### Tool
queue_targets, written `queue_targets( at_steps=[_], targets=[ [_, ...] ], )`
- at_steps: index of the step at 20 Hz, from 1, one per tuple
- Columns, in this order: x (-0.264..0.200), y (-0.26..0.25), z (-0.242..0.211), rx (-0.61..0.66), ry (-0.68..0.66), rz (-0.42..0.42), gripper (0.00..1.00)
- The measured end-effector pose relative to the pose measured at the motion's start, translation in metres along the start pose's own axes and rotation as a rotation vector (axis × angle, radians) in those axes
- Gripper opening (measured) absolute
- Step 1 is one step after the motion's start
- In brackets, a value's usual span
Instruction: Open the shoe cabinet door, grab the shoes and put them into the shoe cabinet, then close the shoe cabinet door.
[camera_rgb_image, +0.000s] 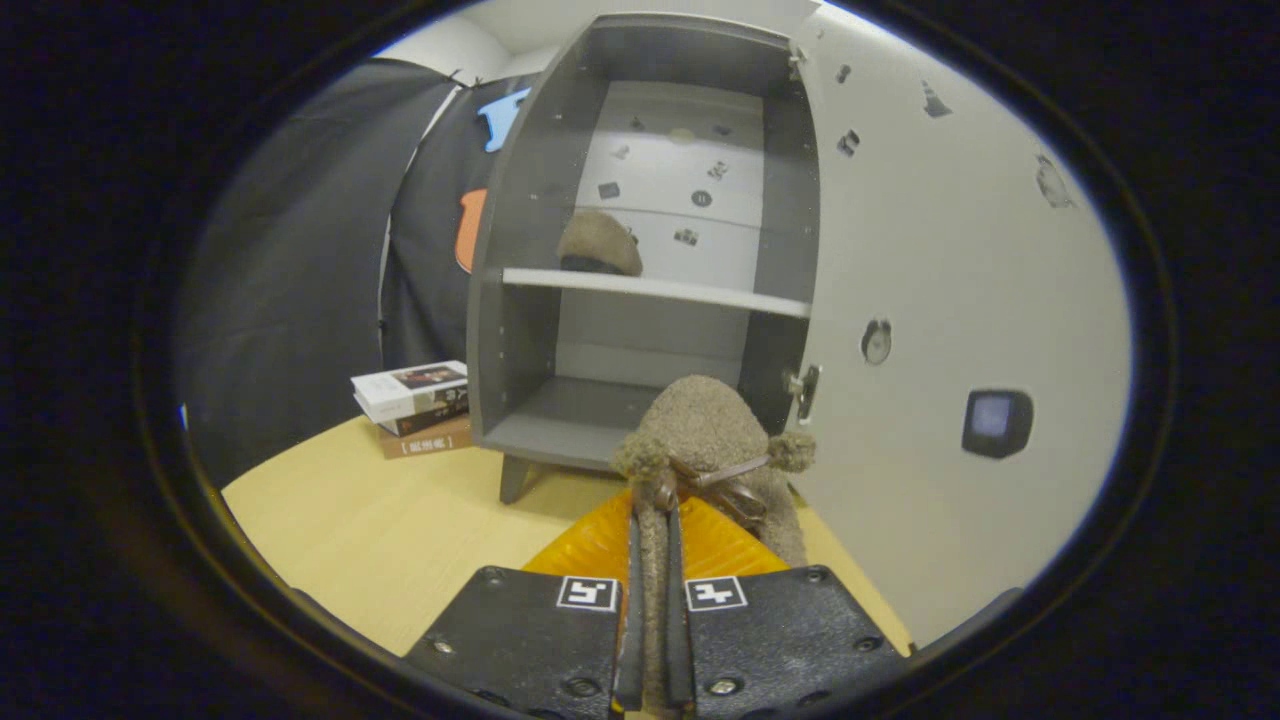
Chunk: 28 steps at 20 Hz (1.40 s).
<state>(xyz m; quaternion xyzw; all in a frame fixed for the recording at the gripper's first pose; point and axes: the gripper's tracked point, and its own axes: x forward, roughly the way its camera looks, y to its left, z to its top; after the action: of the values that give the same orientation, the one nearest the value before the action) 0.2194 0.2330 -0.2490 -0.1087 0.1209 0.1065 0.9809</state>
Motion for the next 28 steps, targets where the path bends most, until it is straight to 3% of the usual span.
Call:
queue_targets(
  at_steps=[7,13,22,28],
  targets=[
    [-0.023,0.015,0.112,-0.002,-0.069,0.077,0.12],
    [-0.007,0.017,0.215,-0.050,-0.105,0.107,0.12],
    [0.075,-0.024,0.321,-0.076,-0.110,-0.032,0.12],
    [0.158,-0.044,0.323,-0.063,-0.052,-0.082,0.12]
  ],
)
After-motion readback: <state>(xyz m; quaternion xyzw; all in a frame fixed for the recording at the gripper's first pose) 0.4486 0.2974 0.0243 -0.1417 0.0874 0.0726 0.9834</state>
